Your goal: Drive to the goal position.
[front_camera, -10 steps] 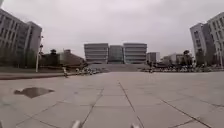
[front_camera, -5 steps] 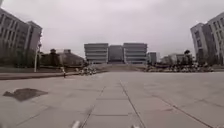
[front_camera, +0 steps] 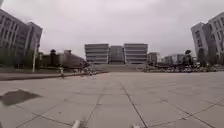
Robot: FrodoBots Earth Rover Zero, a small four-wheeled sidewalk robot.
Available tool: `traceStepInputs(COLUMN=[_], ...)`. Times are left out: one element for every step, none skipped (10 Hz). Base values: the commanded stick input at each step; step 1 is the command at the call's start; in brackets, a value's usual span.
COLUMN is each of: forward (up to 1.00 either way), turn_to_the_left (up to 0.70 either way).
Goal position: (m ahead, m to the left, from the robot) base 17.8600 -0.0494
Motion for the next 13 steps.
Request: traceStepInputs(forward=[0.7,0.7,0.7,0.7,0.7,0.7,0.7,0.7,0.7,0.7,0.7,0.7,0.7], turn_to_the_left=[-0.01,-0.03,-0.19,-0.19,-0.12,-0.02,0.0,0.0,0.0,0.0,0.0,0.0,0.0])
